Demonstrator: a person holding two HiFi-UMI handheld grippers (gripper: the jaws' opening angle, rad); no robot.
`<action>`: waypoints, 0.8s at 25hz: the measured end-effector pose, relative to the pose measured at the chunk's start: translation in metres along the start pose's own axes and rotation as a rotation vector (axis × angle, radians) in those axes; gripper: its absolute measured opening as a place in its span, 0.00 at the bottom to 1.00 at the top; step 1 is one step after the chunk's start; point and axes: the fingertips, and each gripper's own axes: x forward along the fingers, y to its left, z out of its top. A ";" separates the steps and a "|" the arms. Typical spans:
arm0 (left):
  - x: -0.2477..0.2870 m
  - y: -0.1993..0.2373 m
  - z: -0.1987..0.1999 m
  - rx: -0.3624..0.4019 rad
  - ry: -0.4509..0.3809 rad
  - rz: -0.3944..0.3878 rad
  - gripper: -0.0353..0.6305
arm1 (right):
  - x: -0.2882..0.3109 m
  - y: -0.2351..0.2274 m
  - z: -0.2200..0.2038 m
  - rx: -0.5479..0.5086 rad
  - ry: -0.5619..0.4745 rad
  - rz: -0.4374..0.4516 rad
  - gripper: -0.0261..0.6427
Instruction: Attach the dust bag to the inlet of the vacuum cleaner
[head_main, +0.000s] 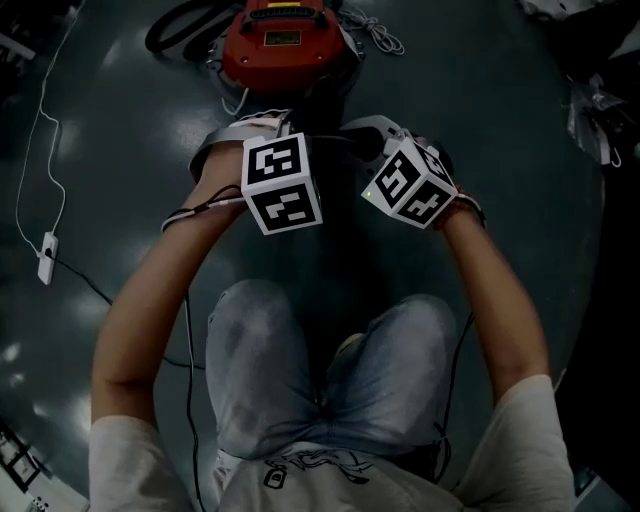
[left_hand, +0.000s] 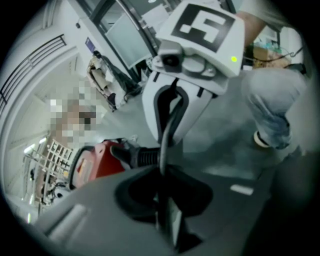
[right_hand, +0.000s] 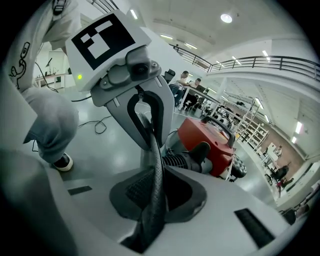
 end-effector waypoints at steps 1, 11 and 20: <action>0.005 -0.003 -0.002 -0.004 -0.004 0.005 0.13 | 0.004 0.001 -0.004 -0.004 0.008 0.004 0.10; 0.020 0.008 -0.006 -0.007 -0.001 -0.042 0.12 | 0.018 -0.011 -0.014 0.063 -0.018 0.047 0.10; 0.017 0.009 -0.010 -0.128 -0.076 -0.062 0.11 | 0.019 -0.013 -0.005 -0.047 0.043 0.100 0.10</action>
